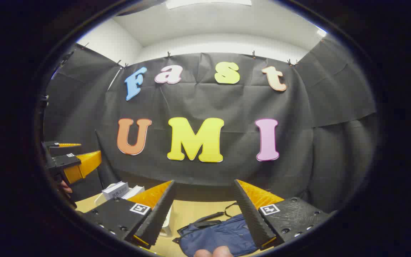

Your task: Open the schoolbag, grab two books from the bookshelf and put them into the schoolbag.

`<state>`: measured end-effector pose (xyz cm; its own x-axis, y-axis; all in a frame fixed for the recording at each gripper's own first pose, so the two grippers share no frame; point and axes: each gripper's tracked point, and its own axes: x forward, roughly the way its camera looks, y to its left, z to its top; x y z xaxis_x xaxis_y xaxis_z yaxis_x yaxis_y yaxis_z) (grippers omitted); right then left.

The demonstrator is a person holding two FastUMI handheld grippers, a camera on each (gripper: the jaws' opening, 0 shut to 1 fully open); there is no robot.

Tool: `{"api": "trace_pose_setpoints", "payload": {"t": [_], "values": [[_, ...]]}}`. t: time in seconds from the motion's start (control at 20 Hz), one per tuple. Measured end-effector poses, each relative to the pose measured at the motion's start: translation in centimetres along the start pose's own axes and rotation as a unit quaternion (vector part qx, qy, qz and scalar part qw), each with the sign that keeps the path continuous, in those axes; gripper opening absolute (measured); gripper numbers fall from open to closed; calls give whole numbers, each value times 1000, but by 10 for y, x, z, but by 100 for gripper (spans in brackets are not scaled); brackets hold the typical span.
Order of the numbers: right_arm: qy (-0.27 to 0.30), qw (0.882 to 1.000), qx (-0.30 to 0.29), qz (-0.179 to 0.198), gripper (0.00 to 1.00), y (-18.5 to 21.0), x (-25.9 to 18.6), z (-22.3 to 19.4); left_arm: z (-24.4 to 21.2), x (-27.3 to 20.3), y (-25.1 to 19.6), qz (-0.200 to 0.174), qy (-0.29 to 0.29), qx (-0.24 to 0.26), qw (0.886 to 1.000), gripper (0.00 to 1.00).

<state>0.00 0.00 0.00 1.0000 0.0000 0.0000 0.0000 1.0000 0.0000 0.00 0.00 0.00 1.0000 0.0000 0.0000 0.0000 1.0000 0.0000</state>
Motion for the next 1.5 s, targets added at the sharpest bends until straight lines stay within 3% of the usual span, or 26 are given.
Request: {"api": "trace_pose_setpoints", "payload": {"t": [0.6,1.1,1.35,1.5], "values": [[18,1000,-3,0,95,-16,-16,-15,-7,-11,-10,2,13,-24,1000,96],[58,998,-8,25,95,-8,-31,-51,-7,-18,-17,0,12,-24,1000,96],[119,992,-24,44,96,-2,-30,-113,-10,-17,-10,6,15,-28,999,96],[174,982,-42,63,98,12,-30,-171,-13,-16,-4,9,18,-28,999,96]]}}
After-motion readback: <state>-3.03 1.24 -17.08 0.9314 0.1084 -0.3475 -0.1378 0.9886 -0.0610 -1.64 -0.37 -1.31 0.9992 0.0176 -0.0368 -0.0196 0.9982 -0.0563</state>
